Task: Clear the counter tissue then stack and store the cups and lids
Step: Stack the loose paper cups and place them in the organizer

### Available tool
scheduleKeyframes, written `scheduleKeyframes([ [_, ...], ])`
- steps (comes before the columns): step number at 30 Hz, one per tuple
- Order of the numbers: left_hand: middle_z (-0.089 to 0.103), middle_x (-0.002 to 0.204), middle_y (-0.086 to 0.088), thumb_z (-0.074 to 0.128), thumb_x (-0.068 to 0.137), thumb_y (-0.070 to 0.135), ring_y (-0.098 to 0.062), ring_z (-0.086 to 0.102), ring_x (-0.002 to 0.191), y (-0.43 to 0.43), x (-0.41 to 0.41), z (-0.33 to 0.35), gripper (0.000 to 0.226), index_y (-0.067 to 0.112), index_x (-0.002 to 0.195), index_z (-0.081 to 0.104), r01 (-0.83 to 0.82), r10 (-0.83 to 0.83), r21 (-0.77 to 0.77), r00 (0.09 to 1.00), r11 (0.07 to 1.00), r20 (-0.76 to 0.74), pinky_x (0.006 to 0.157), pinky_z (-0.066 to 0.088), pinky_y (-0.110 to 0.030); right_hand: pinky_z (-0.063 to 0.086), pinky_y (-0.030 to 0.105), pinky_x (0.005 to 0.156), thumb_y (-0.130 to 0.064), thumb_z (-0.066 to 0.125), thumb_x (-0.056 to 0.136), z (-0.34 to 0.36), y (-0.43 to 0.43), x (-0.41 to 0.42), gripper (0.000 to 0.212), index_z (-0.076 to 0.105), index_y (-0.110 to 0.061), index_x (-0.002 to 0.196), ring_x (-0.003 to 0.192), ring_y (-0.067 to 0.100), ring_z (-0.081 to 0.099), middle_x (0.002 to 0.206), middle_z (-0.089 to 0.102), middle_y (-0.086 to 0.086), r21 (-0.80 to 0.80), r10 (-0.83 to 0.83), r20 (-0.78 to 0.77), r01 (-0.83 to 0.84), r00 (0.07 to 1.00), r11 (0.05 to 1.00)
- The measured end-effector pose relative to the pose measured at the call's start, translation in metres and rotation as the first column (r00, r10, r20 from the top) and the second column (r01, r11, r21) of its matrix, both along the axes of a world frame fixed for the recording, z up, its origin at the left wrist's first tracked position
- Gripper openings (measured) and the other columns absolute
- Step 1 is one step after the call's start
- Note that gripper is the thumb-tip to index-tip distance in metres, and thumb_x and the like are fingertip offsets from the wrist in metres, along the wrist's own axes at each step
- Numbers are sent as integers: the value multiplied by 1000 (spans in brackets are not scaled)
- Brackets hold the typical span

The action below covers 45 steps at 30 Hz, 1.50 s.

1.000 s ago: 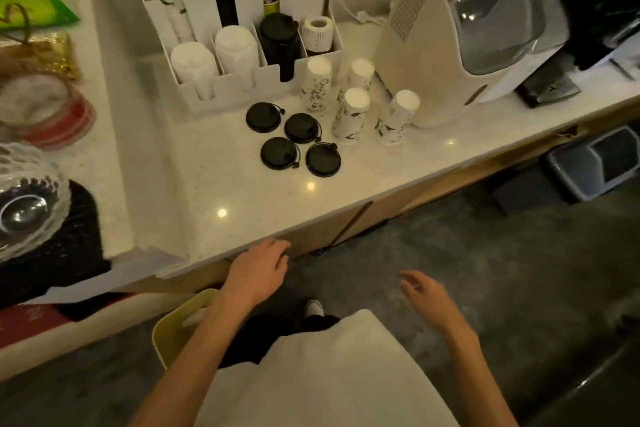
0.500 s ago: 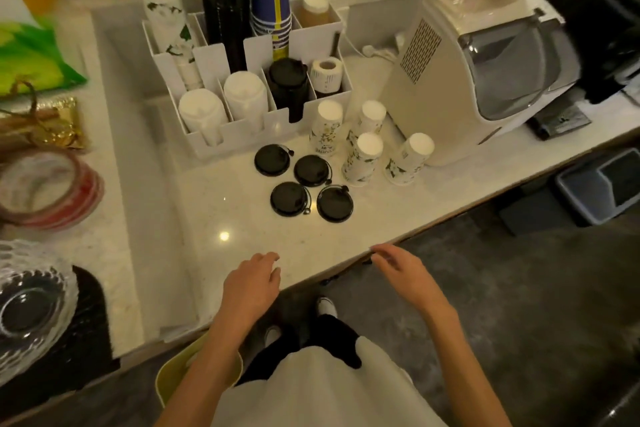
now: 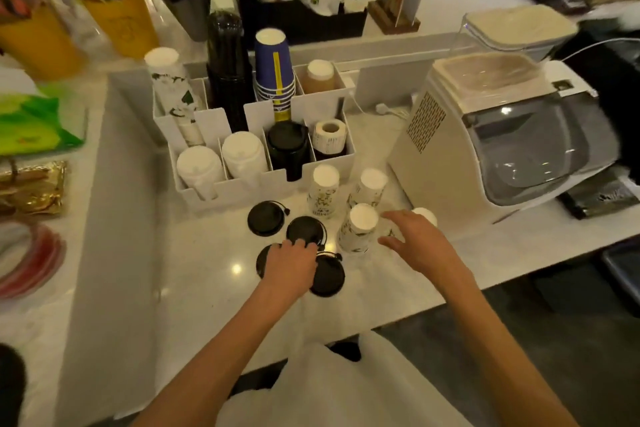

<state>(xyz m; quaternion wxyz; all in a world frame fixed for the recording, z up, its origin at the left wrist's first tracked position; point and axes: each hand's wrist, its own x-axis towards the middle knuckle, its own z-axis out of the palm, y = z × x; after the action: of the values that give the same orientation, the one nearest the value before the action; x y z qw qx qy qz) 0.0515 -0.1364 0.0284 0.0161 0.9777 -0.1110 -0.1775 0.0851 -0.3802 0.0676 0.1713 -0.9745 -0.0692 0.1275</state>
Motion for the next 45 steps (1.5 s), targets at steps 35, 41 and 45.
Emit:
scheduleKeyframes([
  [35,46,132,26,86,68,40,2,47,122,121,-44,-65,88,48,135,30,-601,770,-796,542,76,-336,99,39,-19,29,39,113,-50,56,90,13,153,97,53,44,-33,139,137,20,36,148,45,-3,49,298,123,-305,947,951],
  [41,48,133,20,88,66,34,-10,48,129,136,-25,-93,86,48,131,34,-620,738,-784,544,31,-401,101,40,-23,28,50,111,-52,58,87,-16,133,113,74,24,-30,149,142,38,23,161,18,4,-155,107,-90,-120,990,981],
  [45,47,131,35,87,66,33,-2,46,130,138,-28,-117,88,70,124,32,-577,728,-817,556,-9,-401,98,38,-14,35,49,109,-36,64,89,-28,133,114,63,34,-30,144,133,36,36,155,31,6,-78,54,-46,-58,997,995],
])
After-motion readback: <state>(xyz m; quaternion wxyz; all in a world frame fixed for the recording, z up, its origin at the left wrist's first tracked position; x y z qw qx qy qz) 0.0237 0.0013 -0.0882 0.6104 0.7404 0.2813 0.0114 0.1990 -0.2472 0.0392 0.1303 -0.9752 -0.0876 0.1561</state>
